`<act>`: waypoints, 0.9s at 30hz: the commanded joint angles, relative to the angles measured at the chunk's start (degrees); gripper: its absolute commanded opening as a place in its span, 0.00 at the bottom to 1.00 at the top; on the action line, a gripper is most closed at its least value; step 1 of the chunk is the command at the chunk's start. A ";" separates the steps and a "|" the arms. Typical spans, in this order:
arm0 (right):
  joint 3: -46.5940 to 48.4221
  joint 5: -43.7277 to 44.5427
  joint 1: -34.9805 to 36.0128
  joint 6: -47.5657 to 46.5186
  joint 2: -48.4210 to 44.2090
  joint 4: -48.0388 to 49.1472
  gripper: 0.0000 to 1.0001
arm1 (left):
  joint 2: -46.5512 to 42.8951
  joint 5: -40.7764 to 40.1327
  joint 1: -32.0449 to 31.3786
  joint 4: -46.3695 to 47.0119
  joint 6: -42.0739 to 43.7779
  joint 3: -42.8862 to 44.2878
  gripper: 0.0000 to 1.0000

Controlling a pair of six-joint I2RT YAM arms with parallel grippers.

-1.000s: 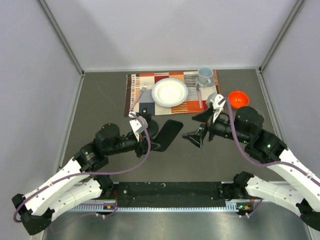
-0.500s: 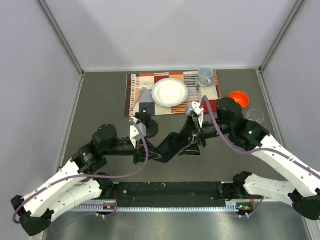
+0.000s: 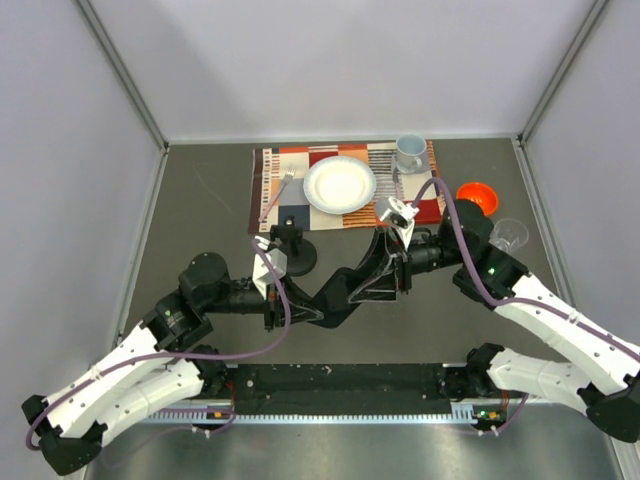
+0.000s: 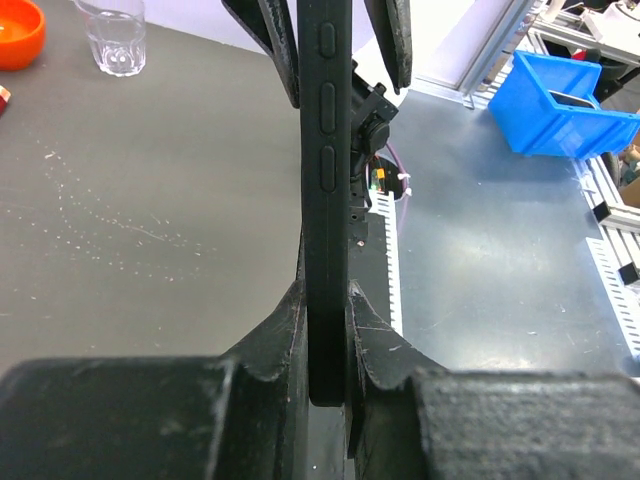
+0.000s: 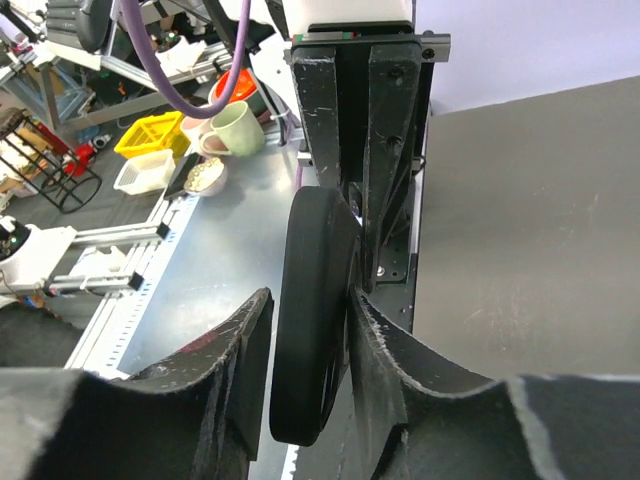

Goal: Place the phone on the phone stand

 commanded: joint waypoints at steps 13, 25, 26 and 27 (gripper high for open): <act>-1.41 0.64 -0.32 3.23 -0.36 11.36 0.26 | -1.80 0.43 -0.02 7.82 -1.43 0.60 0.00; -1.42 16.72 0.20 -9.25 -1.41 0.30 0.00 | -4.25 -26.16 -0.02 -0.78 -0.38 3.50 0.61; -0.89 20.04 0.03 -10.65 -2.10 -3.54 0.00 | -6.17 -30.55 -0.02 -2.45 -0.64 3.59 0.63; -0.45 21.72 -1.28 -10.57 -2.55 -4.89 0.00 | -7.24 -40.69 -0.02 -3.51 -0.82 3.59 0.64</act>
